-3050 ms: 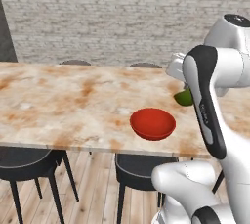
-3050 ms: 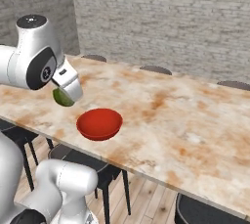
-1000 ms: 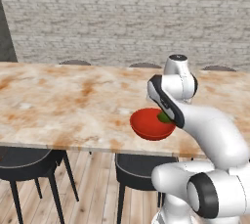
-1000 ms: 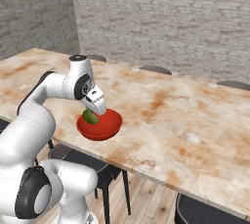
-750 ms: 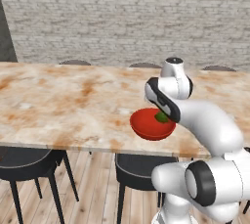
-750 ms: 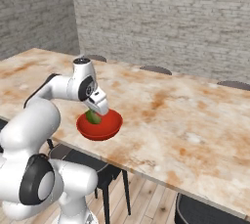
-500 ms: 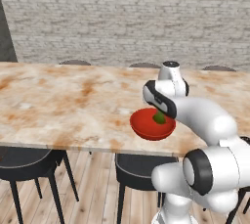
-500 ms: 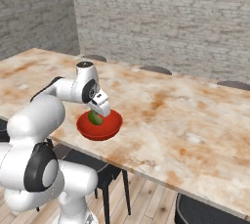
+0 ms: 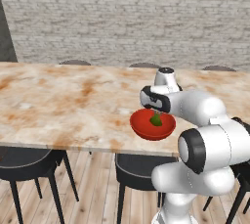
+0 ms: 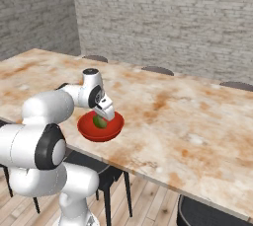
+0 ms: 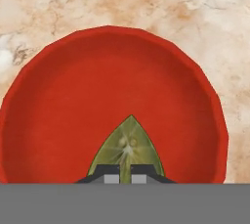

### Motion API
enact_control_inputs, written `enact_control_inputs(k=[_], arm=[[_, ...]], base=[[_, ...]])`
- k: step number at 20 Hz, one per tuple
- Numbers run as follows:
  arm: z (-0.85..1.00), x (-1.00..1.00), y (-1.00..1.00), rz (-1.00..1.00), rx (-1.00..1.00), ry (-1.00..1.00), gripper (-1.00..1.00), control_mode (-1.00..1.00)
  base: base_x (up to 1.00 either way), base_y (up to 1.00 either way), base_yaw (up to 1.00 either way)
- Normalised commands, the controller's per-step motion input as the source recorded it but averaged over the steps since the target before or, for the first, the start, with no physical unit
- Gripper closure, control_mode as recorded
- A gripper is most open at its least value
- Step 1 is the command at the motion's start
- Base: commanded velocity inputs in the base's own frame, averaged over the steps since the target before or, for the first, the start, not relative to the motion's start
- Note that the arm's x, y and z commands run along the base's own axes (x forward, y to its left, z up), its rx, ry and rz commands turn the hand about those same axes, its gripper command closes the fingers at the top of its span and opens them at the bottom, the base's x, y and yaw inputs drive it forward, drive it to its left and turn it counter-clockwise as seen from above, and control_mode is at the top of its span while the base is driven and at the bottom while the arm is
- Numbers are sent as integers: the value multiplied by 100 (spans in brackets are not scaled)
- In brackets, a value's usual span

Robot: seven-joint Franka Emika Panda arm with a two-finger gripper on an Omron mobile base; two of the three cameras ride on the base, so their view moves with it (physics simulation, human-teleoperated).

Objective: There is a bowl on the dining counter. Grab a lemon wedge from the fridge and place it in the bowl. Then get the liquor bottle and glass cup from the cabinet and place them next to the bowl.

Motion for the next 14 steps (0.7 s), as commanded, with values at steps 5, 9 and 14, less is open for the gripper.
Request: enact_control_inputs(k=[5, 9, 14], arm=[[-34, 6, 0, 0, 0, 0, 100, -100], [-27, 14, 0, 0, 0, 0, 100, -100], [-10, 8, 0, 0, 0, -1, -100, -100]], base=[[0, 0, 0], [0, 0, 0], [0, 0, 0]])
